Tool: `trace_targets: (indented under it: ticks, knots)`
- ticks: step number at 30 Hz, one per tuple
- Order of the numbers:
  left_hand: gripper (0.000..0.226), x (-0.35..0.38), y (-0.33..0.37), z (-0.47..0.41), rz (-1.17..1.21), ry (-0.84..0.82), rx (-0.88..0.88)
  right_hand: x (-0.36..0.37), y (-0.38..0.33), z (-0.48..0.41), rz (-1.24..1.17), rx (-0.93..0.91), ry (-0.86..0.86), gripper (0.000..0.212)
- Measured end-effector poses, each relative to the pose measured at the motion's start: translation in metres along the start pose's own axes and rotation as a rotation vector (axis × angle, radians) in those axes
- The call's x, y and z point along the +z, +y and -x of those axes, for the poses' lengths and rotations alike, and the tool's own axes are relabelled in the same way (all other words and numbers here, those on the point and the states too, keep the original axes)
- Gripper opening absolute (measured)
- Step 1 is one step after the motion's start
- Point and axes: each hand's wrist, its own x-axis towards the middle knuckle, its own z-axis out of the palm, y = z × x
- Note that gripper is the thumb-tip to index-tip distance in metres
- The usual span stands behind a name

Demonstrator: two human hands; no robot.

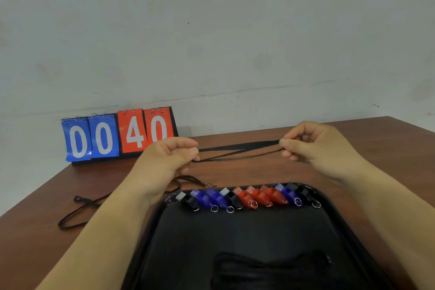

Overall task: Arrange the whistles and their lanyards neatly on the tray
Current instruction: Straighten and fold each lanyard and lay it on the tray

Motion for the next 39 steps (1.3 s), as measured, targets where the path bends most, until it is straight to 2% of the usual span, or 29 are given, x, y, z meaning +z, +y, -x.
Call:
trace_targets:
  ticks: [5, 10, 14, 20, 23, 32, 39]
  knots:
    - [0.008, -0.002, -0.009, -0.002, -0.319, 0.054, 0.008, -0.004, 0.007, -0.004, 0.124, -0.002, -0.045, 0.006]
    - [0.008, -0.007, -0.011, -0.002, -0.436, -0.04, -0.012, -0.008, 0.011, -0.003, 0.27, -0.003, -0.142, 0.009]
    - [0.01, -0.004, -0.014, -0.002, -0.542, -0.029, 0.024, -0.011, 0.005, 0.002, 0.424, 0.005, -0.234, 0.004]
    - [0.008, -0.001, -0.012, 0.017, -0.714, -0.219, -0.042, -0.02, 0.002, 0.028, 0.629, 0.0, -0.389, 0.002]
    - [0.007, 0.004, -0.017, 0.037, -0.809, -0.281, -0.062, -0.019, 0.012, 0.047, 0.807, -0.026, -0.486, 0.002]
    - [0.01, 0.021, -0.021, 0.087, -0.807, -0.3, -0.101, -0.022, 0.016, 0.078, 0.991, -0.042, -0.587, 0.006]
    - [0.015, 0.023, -0.023, 0.104, -0.778, -0.303, -0.113, -0.027, 0.002, 0.094, 1.02, 0.055, -0.656, 0.013]
